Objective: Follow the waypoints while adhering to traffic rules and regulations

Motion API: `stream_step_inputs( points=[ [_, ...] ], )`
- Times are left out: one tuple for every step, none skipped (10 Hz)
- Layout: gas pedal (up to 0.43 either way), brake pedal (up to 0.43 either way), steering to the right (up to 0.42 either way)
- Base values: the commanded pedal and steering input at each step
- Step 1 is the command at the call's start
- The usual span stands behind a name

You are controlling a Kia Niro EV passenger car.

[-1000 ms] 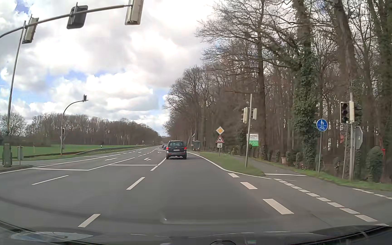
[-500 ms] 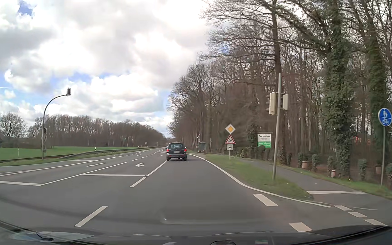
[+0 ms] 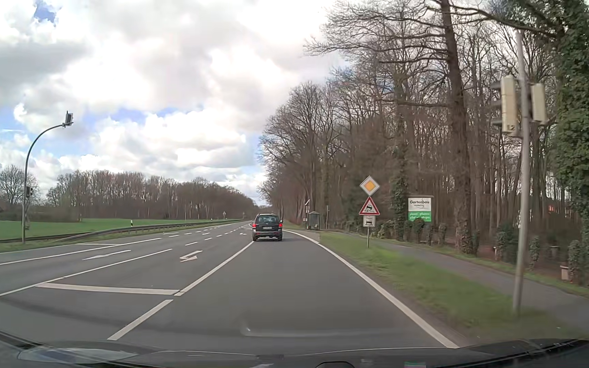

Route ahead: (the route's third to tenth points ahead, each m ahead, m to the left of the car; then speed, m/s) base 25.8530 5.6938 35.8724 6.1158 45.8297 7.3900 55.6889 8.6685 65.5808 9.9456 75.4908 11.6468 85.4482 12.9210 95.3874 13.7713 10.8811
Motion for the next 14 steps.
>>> stream_step_inputs(
  points=[
    [0.240, 0.000, -0.020],
    [0.240, 0.000, -0.020],
    [0.240, 0.000, -0.020],
    [0.240, 0.000, -0.019],
    [0.240, 0.000, -0.020],
    [0.240, 0.000, -0.020],
    [0.240, 0.000, -0.018],
    [0.248, 0.000, -0.017],
    [0.248, 0.000, -0.017],
    [0.260, 0.000, -0.017],
    [0.260, 0.000, -0.017],
    [0.260, 0.000, -0.017],
    [0.260, 0.000, -0.017],
    [0.260, 0.000, -0.017]
  ],
)
